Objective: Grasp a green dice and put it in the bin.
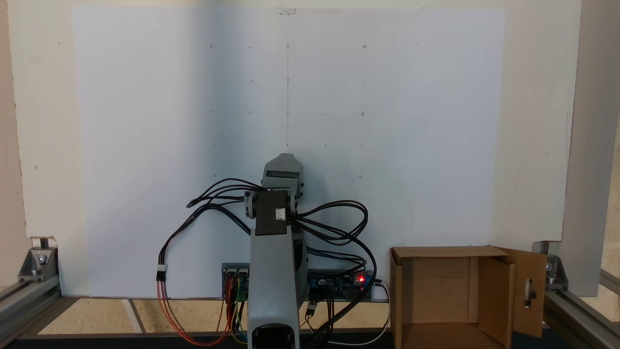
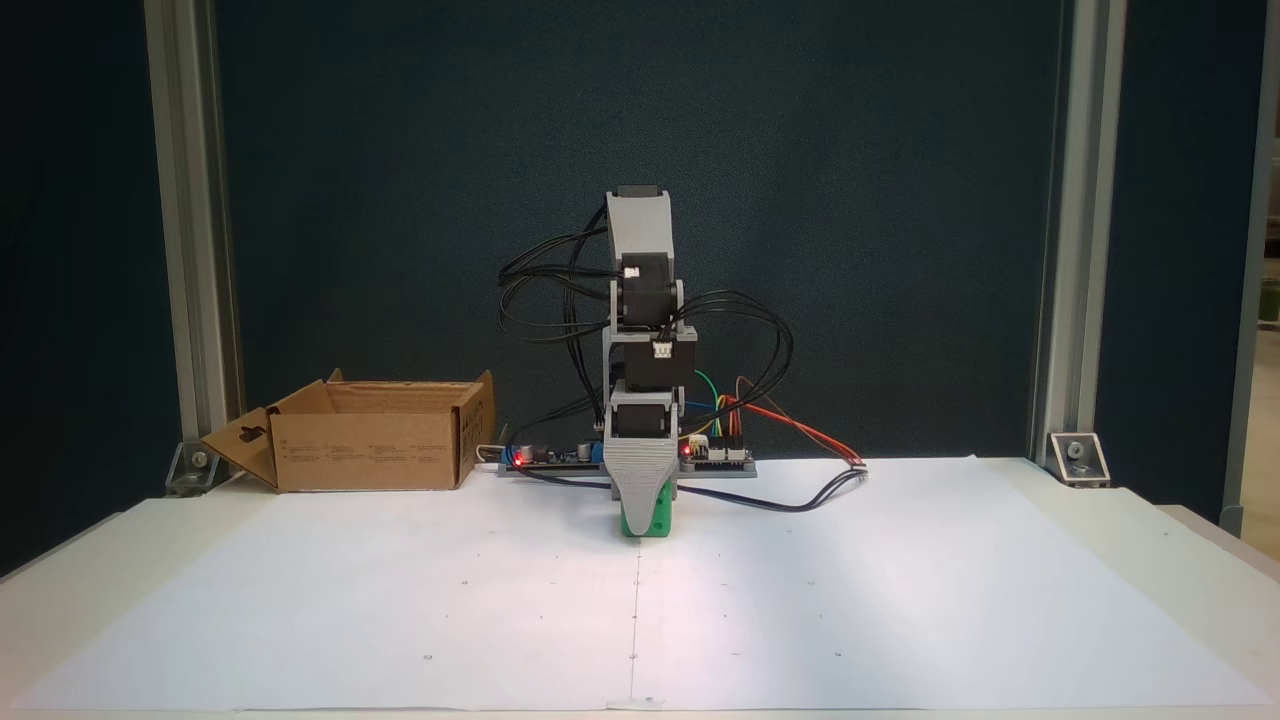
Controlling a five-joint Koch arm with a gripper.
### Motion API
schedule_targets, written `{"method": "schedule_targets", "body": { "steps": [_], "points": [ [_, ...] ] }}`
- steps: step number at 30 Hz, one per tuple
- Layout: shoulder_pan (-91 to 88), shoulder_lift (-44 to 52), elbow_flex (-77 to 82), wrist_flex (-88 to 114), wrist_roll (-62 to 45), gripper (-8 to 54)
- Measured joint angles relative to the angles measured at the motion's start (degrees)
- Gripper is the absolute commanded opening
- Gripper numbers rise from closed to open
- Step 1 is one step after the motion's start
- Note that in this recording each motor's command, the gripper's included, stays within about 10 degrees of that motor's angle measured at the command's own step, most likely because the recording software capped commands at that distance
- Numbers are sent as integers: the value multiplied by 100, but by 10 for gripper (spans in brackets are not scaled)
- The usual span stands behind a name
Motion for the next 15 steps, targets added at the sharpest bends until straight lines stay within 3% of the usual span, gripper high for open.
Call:
{"method": "schedule_targets", "body": {
  "steps": [11,15],
  "points": [
    [62,0,0,-114,18,332],
    [62,0,0,-185,123,300]
  ]
}}
